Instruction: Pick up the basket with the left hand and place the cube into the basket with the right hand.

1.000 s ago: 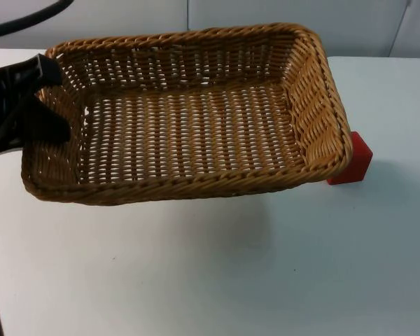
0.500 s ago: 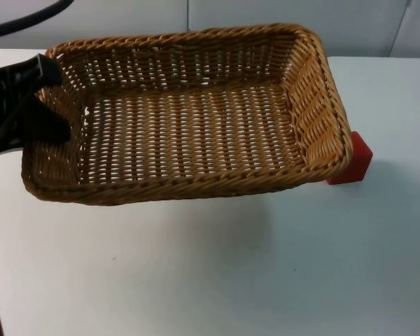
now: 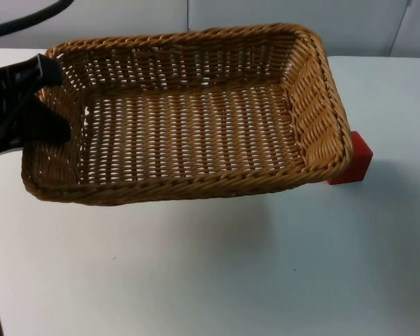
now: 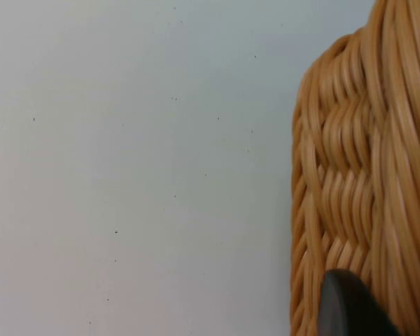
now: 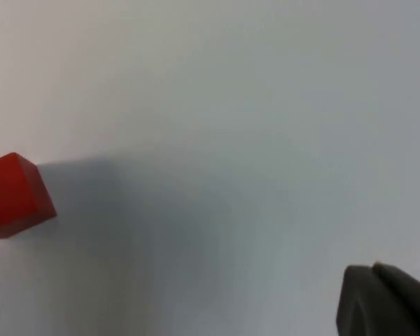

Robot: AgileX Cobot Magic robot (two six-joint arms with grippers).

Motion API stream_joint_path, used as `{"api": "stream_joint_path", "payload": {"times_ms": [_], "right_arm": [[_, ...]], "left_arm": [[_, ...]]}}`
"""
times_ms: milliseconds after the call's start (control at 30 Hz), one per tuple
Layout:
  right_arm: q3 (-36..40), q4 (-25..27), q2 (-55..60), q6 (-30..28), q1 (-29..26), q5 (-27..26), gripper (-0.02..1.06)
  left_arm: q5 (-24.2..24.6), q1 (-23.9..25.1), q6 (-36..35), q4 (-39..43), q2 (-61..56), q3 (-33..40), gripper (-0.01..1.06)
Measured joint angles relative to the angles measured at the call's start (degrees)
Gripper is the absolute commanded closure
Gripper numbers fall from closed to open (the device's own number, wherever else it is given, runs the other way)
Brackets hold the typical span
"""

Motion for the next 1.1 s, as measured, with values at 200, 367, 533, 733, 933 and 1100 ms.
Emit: {"api": "stream_joint_path", "payload": {"times_ms": [200, 367, 533, 733, 933, 1100], "right_arm": [[-5.0, 10.7, 10.8, -2.3, 0.0, 4.3, 0.94], [-5.0, 28.2, 14.4, -15.0, 0.0, 8.6, 0.9], [-5.0, 40.6, 14.6, -23.9, 0.2, 8.5, 0.9], [-5.0, 39.8, 14.6, -25.9, 2.5, 3.0, 0.57], [-5.0, 34.6, 14.7, -26.0, 3.3, -3.0, -0.01], [-5.0, 31.8, 15.2, -27.6, 3.3, -8.0, -0.01]], "left_arm": [[0.1, 0.0, 0.0, 0.0, 0.0, 0.0, 1.05], [0.1, 0.0, 0.0, 0.0, 0.0, 0.0, 1.05], [0.1, 0.0, 0.0, 0.0, 0.0, 0.0, 1.05], [0.1, 0.0, 0.0, 0.0, 0.0, 0.0, 1.05], [0.1, 0.0, 0.0, 0.0, 0.0, 0.0, 1.05], [0.1, 0.0, 0.0, 0.0, 0.0, 0.0, 1.05]]}}
